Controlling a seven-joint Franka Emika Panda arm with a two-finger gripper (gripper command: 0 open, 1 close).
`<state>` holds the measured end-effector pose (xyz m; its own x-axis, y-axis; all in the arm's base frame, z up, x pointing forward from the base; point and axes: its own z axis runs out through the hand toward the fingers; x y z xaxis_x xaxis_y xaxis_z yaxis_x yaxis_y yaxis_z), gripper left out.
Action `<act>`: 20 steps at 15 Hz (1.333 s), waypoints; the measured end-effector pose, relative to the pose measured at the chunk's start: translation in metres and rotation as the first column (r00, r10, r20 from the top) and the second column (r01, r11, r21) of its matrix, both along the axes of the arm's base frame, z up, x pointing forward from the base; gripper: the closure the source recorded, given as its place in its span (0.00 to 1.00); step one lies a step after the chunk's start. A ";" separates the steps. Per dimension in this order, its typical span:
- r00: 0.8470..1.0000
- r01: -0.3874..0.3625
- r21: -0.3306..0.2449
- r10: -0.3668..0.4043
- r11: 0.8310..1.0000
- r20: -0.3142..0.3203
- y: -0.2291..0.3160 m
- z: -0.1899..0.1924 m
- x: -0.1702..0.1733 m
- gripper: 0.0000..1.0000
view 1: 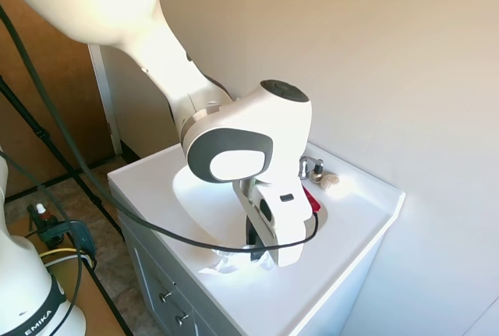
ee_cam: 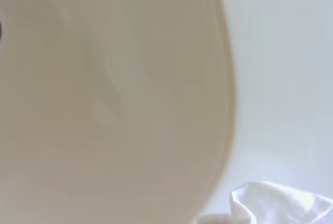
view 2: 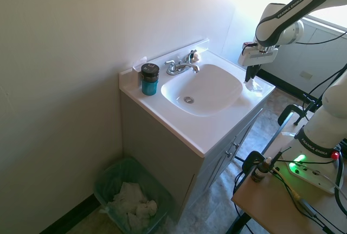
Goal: Throw the tissue in the trash bin
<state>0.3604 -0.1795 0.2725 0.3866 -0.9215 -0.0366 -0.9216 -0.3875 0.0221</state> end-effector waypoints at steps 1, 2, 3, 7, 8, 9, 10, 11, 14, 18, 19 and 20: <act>1.000 -0.008 -0.001 0.008 1.000 0.004 0.003 0.008 0.004 1.00; 1.000 -0.019 -0.004 0.019 1.000 0.012 0.009 0.017 0.008 1.00; 0.999 -0.030 -0.009 0.030 1.000 0.018 0.018 0.027 0.012 1.00; 0.995 -0.089 -0.016 0.090 0.996 0.042 0.073 0.066 0.026 1.00; 0.992 -0.113 -0.010 0.114 0.994 0.051 0.091 0.079 0.029 1.00; 0.988 -0.141 -0.005 0.141 0.990 0.064 0.113 0.092 0.032 1.00; 0.983 -0.163 -0.006 0.163 0.987 0.081 0.138 0.106 0.036 1.00; 0.977 -0.190 -0.011 0.190 0.982 0.099 0.168 0.120 0.039 1.00; 0.952 -0.267 -0.038 0.269 0.963 0.145 0.259 0.151 0.044 1.00; 0.918 -0.334 -0.082 0.343 0.939 0.200 0.389 0.156 0.051 1.00; 0.910 -0.347 -0.103 0.361 0.932 0.204 0.420 0.148 0.055 1.00; 0.902 -0.360 -0.122 0.378 0.925 0.207 0.449 0.138 0.059 1.00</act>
